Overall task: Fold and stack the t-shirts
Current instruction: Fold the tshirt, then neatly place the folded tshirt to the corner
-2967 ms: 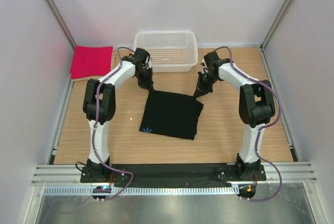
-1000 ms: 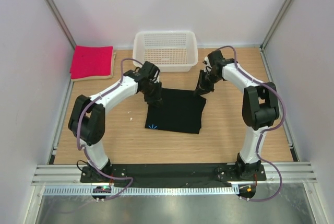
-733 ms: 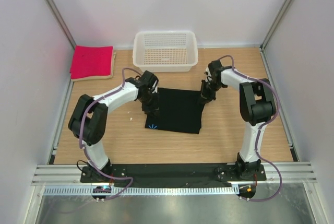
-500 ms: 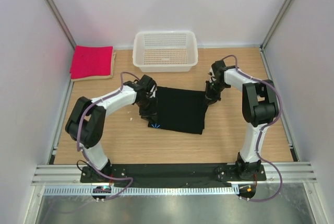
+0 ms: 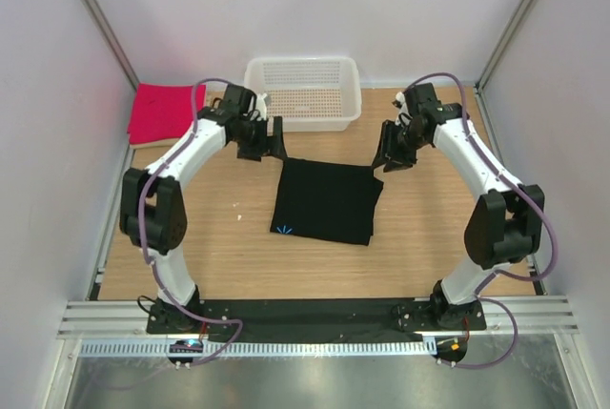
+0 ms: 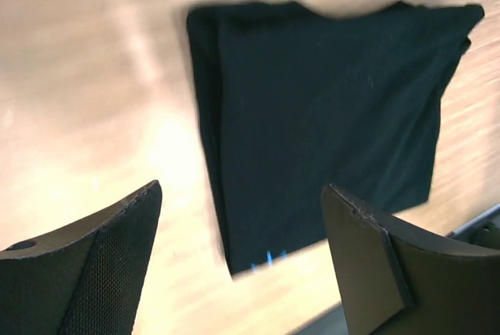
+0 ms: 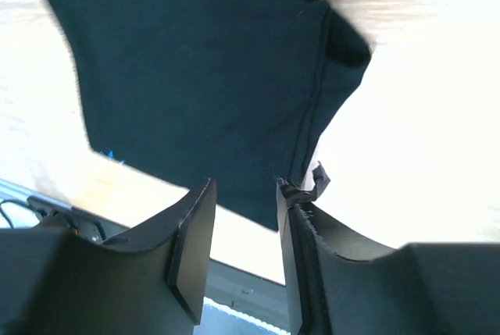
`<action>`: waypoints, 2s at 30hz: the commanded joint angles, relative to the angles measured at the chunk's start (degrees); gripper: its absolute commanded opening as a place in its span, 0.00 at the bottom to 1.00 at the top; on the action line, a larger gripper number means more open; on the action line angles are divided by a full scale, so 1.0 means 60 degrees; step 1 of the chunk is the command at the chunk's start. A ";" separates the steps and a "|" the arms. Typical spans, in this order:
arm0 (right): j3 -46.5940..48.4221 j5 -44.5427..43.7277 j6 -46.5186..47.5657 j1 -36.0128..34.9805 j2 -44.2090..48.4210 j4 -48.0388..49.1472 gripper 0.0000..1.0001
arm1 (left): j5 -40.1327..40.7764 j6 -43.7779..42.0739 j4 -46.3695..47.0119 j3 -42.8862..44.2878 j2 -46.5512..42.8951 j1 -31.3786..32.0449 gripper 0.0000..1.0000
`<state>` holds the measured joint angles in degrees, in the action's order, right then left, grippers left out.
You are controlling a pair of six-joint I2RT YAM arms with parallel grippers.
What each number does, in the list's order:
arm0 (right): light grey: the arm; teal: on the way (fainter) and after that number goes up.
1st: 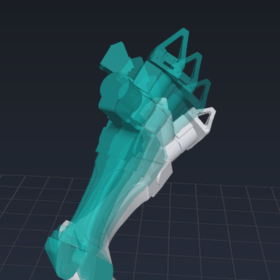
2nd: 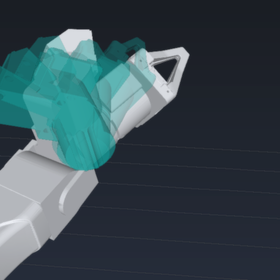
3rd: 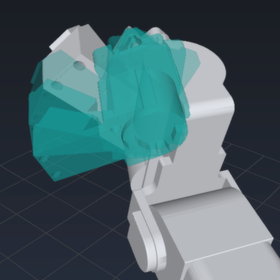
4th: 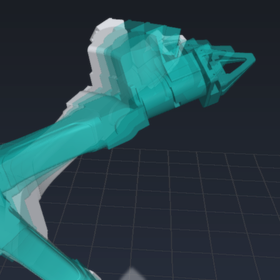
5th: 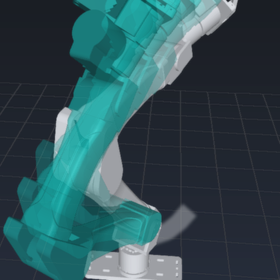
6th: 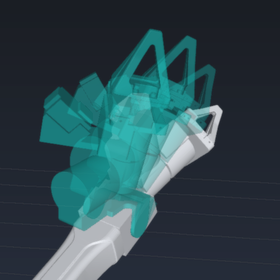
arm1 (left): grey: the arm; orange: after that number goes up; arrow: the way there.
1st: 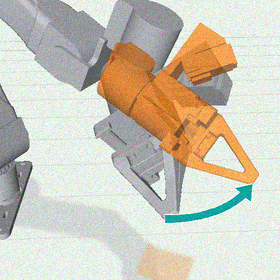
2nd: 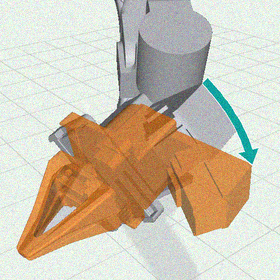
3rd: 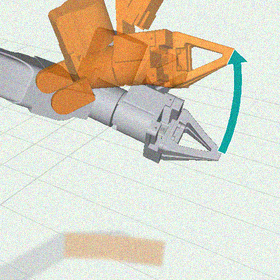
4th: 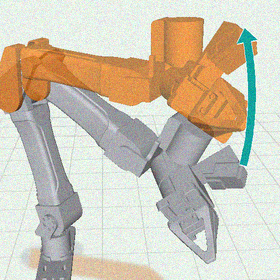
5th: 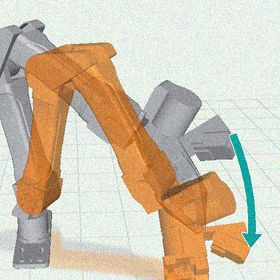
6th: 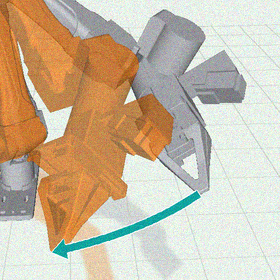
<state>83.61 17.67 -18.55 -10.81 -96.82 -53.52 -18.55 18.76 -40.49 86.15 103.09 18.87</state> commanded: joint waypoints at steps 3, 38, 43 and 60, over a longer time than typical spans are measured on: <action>-0.0560 0.0277 0.0307 -0.0044 0.1281 -0.0616 0.45 | -0.1273 -0.1383 0.1017 0.0949 0.1858 0.0092 0.80; -0.1762 0.0629 0.0440 -0.0059 0.2600 -0.0690 0.46 | -0.0160 -0.0345 0.4405 -0.1204 0.3267 0.0985 0.27; -0.2026 0.0789 0.0352 -0.0059 0.2791 -0.0661 0.46 | -0.0132 -0.0242 0.4375 -0.1335 0.3049 0.0985 0.00; -0.1646 0.0687 0.0044 -0.1801 0.3231 -0.0983 0.45 | 0.4246 0.0109 0.0380 -0.3488 -0.2120 0.0224 0.00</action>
<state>70.65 21.08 -17.52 -19.33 -78.24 -59.20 -2.00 18.06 -30.57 65.93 95.31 21.80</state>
